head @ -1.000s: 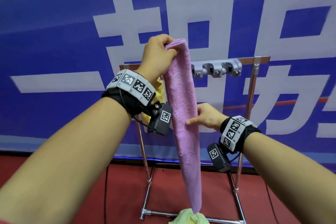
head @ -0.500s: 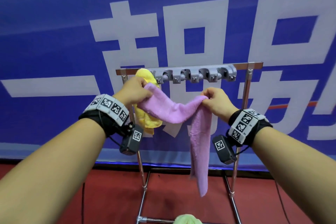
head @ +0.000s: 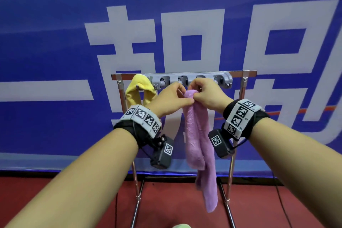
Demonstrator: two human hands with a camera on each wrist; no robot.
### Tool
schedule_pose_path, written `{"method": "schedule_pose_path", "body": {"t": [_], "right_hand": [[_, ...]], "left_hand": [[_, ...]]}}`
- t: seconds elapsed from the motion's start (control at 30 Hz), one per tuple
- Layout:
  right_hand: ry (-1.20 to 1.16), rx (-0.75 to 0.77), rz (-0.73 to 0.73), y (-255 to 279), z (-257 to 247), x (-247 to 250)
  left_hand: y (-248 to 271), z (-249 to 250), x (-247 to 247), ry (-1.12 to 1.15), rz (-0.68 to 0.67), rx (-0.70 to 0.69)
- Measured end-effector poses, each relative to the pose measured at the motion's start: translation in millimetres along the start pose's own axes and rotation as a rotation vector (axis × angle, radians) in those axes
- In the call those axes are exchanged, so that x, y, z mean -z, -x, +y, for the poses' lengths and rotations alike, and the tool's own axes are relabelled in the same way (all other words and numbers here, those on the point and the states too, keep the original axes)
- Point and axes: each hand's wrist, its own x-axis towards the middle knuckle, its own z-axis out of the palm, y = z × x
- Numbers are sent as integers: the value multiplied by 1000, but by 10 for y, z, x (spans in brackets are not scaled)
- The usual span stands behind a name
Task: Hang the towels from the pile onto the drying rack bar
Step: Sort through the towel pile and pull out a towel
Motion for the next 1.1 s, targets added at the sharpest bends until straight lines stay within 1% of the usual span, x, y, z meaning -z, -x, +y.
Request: {"method": "schedule_pose_path", "body": {"t": [0.13, 0.2, 0.33, 0.47, 0.57, 0.63, 0.7, 0.77, 0.8, 0.83, 0.9, 0.97, 1.03, 1.1], "right_hand": [[68, 9, -7, 0, 23, 147], [80, 5, -15, 15, 55, 203], [79, 9, 29, 22, 111, 254], [27, 34, 25, 44, 177, 278], [-33, 65, -12, 108, 200, 263], [-32, 51, -30, 178, 219, 222], [55, 8, -67, 257, 305, 159], [150, -42, -178, 323, 438, 97], [169, -64, -221, 334, 501, 86], [167, -85, -223, 329, 558, 87], [136, -112, -134, 295, 609, 124], [81, -102, -34, 249, 594, 164], [49, -92, 20, 202, 562, 194], [46, -83, 60, 172, 539, 210]], "left_hand": [[1, 166, -111, -38, 82, -81], [-11, 249, -162, -93, 77, -130], [-62, 359, -251, -239, 83, -244], [-127, 380, -269, -407, 64, -337], [-132, 384, -244, -489, 63, -392], [-113, 412, -217, -500, 80, -395], [-109, 425, -160, -484, 122, -389], [-113, 398, -86, -445, 140, -380], [-114, 370, -44, -429, 123, -385], [-114, 336, -4, -419, 93, -393], [-80, 285, 56, -446, 15, -392], [-56, 224, 90, -500, -54, -385], [-56, 154, 105, -536, -135, -362], [-47, 117, 110, -651, -226, -344]]}}
